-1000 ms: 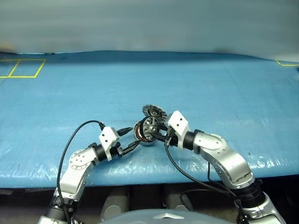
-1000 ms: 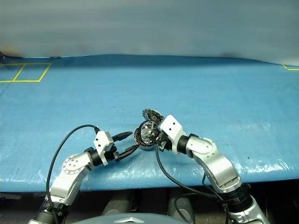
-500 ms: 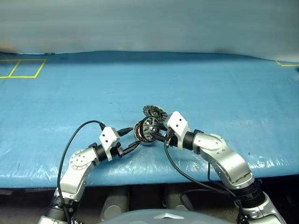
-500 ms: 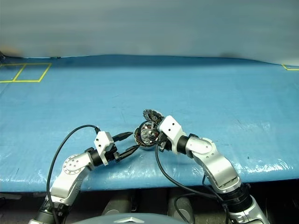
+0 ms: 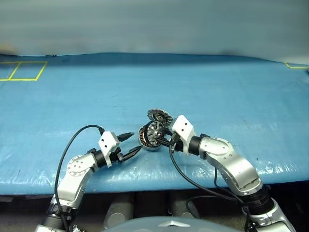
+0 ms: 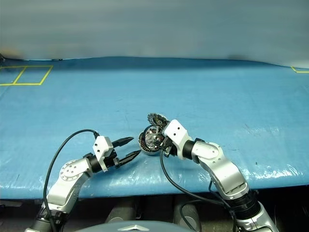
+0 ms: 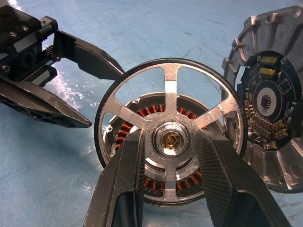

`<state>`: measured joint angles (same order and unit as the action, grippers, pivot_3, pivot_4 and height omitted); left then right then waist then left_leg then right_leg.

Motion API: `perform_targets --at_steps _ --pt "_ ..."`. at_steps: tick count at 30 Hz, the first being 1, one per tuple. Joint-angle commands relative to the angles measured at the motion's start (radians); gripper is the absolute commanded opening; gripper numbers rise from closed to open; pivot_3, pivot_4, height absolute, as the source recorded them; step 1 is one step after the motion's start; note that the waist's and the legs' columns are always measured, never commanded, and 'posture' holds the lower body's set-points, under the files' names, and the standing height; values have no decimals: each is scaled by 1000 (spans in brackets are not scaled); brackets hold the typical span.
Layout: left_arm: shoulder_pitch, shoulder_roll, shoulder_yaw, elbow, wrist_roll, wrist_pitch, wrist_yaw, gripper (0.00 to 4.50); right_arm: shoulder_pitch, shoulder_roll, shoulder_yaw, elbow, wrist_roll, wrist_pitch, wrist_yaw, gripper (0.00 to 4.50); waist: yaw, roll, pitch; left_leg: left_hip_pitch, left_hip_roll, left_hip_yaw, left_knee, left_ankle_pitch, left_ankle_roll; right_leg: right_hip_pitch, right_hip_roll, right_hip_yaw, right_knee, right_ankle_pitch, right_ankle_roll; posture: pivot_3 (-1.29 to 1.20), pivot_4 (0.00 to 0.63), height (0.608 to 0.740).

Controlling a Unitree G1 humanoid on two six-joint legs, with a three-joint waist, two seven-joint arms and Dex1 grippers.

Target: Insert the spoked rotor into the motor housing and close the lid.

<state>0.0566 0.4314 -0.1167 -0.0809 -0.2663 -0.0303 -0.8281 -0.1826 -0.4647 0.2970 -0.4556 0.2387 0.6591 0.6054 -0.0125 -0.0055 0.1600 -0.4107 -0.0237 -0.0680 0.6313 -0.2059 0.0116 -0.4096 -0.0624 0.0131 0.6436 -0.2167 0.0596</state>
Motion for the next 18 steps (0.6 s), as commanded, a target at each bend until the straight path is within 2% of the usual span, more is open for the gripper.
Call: perform_targets --at_steps 1,6,17,18 --pt "-2 2 19 -43 -8 -6 9 3107 -7 -8 12 2 -17 -28 12 1282 0 0 0 0 0 0 0 0 0 0 0 0 0 0 0 0 150 740" --pt "0 -4 7 -54 -8 0 17 3107 -15 28 -17 4 20 33 -9 2881 0 0 0 0 0 0 0 0 0 0 0 0 0 0 0 0 150 740" --pt "-2 -4 2 -56 -10 5 18 3107 -7 48 -55 -7 50 24 -14 2881 0 0 0 0 0 0 0 0 0 0 0 0 0 0 0 0 150 740" --pt "-3 -5 2 -56 -10 6 18 3107 -6 52 -58 -7 55 19 -12 2708 0 0 0 0 0 0 0 0 0 0 0 0 0 0 0 0 150 740"
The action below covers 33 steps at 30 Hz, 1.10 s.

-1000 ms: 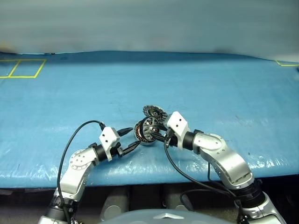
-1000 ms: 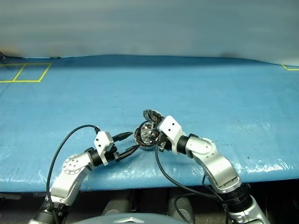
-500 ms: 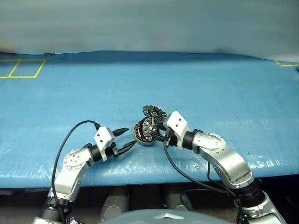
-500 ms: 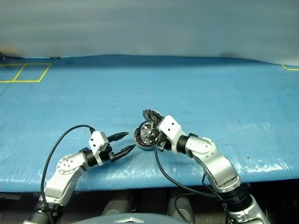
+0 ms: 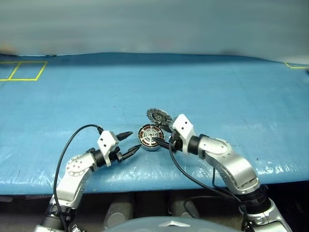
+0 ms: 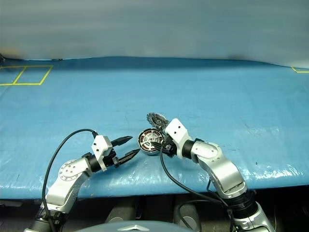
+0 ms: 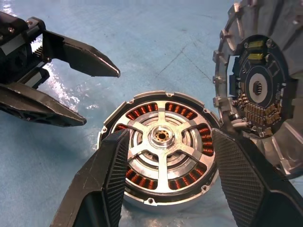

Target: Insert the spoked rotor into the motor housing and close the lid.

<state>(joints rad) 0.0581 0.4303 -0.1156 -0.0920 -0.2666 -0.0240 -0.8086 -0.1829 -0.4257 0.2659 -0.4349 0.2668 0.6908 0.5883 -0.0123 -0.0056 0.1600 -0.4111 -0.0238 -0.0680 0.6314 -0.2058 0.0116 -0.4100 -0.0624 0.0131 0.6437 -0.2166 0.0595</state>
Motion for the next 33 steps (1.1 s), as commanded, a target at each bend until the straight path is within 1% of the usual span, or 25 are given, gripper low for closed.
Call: perform_targets --at_steps 1,2,9,11,14,17,20,22,23,25,27,29,31,33 --pt "-5 -4 0 -46 -10 0 -2 3107 -5 16 -28 -27 31 -17 6 2499 0 0 0 0 0 0 0 0 0 0 0 0 0 0 0 0 150 740" --pt "-5 -4 0 -46 -9 1 -1 3107 -4 20 -30 -27 32 -23 3 2309 0 0 0 0 0 0 0 0 0 0 0 0 0 0 0 0 150 740" --pt "-6 -5 -1 -51 -10 3 2 3107 -2 52 -31 -13 30 -34 -16 13 0 0 0 0 0 0 0 0 0 0 0 0 0 0 0 0 150 740" --pt "-5 -5 0 -52 -9 3 2 3107 2 66 -48 -19 47 -40 -17 13 0 0 0 0 0 0 0 0 0 0 0 0 0 0 0 0 150 740" --pt "-5 -11 13 -64 -27 14 9 3107 14 99 -161 -76 186 -1 4 13 0 0 0 0 0 0 0 0 0 0 0 0 0 0 0 0 150 740" --pt "-2 -9 14 -68 -27 17 11 3107 16 88 -248 -147 318 43 26 13 1 0 0 0 0 -1 0 0 0 0 0 0 0 0 1 0 150 740" --pt "1 -5 7 -61 -20 12 9 3107 -22 116 -327 -165 382 42 -37 13 -2 0 0 0 0 -1 0 0 0 0 0 0 0 0 0 0 150 740" --pt "-2 -8 4 -57 -19 11 9 3107 -59 147 -361 -151 381 19 -102 13 -6 0 0 0 1 0 0 0 0 0 1 0 0 0 0 0 150 740" --pt "-6 -10 2 -54 -20 11 8 3107 -91 163 -362 -124 329 7 -167 13 -6 0 0 0 1 0 0 0 0 0 1 0 0 1 -1 0 150 740" --pt "-14 -15 -2 -48 -21 11 7 3107 -139 146 -309 -66 195 -8 -250 13 -8 0 0 1 1 1 0 0 -1 0 1 0 1 1 -1 0 150 740" --pt "-21 -18 -4 -43 -19 12 6 3107 -171 145 -265 -6 125 11 -305 13 -7 0 0 1 0 2 0 1 -1 0 1 0 1 1 -1 0 150 740" --pt "-27 -21 -8 -38 -16 10 4 3107 -187 142 -223 45 86 27 -317 13 -6 0 0 1 -1 2 0 1 -1 0 1 0 1 2 -2 0 150 740" --pt "-31 -25 -11 -35 -17 6 4 3107 -194 144 -192 86 64 21 -309 13 -6 0 0 0 -1 3 -1 1 -1 -1 1 0 1 4 -6 0 150 740" --pt "-30 -27 -11 -36 -16 4 5 3107 -200 158 -181 117 71 26 -294 13 -7 0 0 0 -1 3 -2 1 -1 -1 1 0 1 5 -7 0 150 740"
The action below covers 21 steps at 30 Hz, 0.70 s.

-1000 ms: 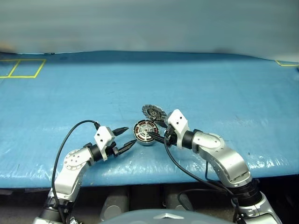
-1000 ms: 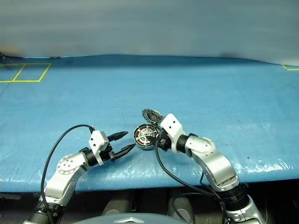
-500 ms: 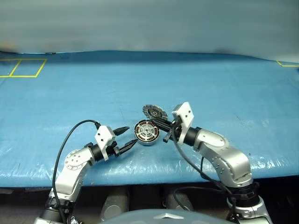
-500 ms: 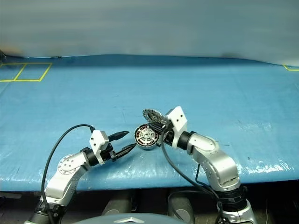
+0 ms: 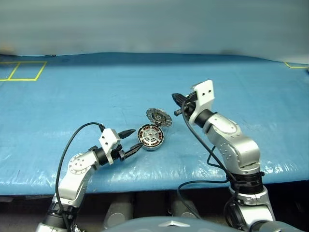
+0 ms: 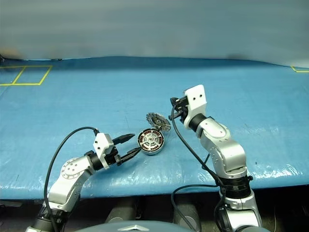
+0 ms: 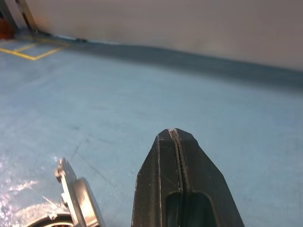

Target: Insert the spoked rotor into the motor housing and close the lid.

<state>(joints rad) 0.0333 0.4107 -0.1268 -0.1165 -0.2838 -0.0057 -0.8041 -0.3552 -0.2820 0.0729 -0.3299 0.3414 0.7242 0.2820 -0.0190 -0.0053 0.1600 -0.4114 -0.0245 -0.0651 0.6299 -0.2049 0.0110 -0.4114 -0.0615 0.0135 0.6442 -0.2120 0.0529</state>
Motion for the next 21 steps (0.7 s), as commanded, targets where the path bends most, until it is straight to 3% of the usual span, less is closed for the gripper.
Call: perform_targets --at_steps 1,5,9,16,21 --pt "-4 -8 0 -13 2 -15 1 3107 -29 19 14 18 7 -6 28 13 -1 0 0 0 0 0 0 0 0 0 0 0 0 0 0 0 150 740" --pt "16 -3 14 -26 -1 -14 4 3107 -6 26 24 -48 126 2 166 13 -6 0 0 0 0 0 0 0 0 0 0 0 0 -1 1 0 150 740" --pt "37 14 21 -36 -11 -1 -8 3107 26 -37 90 -85 140 19 260 13 -7 0 0 0 2 -2 0 0 0 1 0 0 0 -3 5 0 150 740" --pt "32 39 39 -26 -23 6 -12 3107 58 -82 199 -34 41 -4 255 13 -6 0 0 1 2 -2 1 0 0 1 0 0 0 -3 5 0 150 740" --pt "20 36 30 -21 -17 7 -14 3107 99 -56 233 37 -16 -25 221 13 0 0 0 1 2 -2 1 0 0 1 0 0 0 -3 5 0 150 740"
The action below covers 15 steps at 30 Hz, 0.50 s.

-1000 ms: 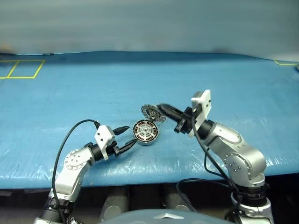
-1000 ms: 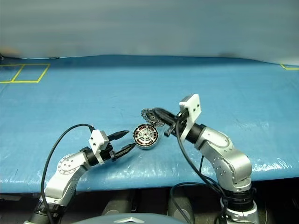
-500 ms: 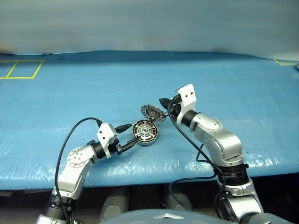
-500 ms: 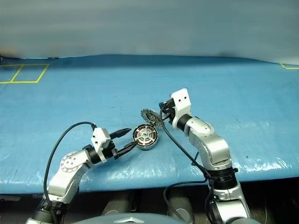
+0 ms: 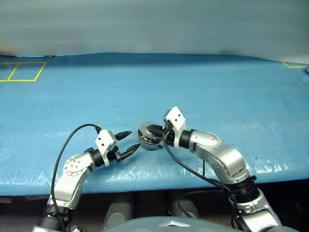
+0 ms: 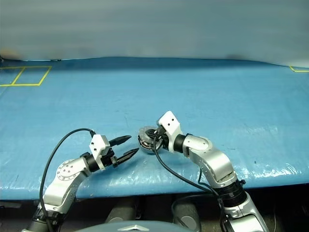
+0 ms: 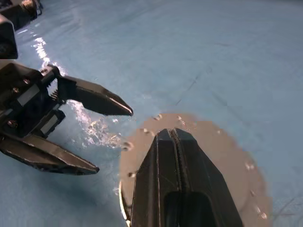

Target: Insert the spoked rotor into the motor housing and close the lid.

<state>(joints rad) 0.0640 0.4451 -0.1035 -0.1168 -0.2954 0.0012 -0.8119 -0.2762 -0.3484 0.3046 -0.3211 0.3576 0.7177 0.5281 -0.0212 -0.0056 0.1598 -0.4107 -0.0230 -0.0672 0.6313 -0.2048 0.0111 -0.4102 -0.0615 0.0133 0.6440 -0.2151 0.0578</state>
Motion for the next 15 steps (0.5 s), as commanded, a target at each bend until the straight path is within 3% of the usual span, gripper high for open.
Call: perform_targets --at_steps 1,9,15 --pt "-11 -1 3 -21 -4 0 -6 3107 28 12 16 49 -57 -28 -35 13 2 0 0 0 0 0 0 0 0 0 0 0 0 0 0 0 150 740" --pt "-8 -4 -6 -26 0 5 -12 3107 97 6 67 100 -113 -58 -5 13 0 -2 -4 3 1 0 0 0 0 2 0 0 0 0 0 0 150 740" --pt "-7 -1 -3 -24 3 4 -18 3107 107 61 -11 27 -60 -148 8 13 -1 -4 -5 6 2 0 0 0 0 3 0 0 0 -1 0 0 150 740"
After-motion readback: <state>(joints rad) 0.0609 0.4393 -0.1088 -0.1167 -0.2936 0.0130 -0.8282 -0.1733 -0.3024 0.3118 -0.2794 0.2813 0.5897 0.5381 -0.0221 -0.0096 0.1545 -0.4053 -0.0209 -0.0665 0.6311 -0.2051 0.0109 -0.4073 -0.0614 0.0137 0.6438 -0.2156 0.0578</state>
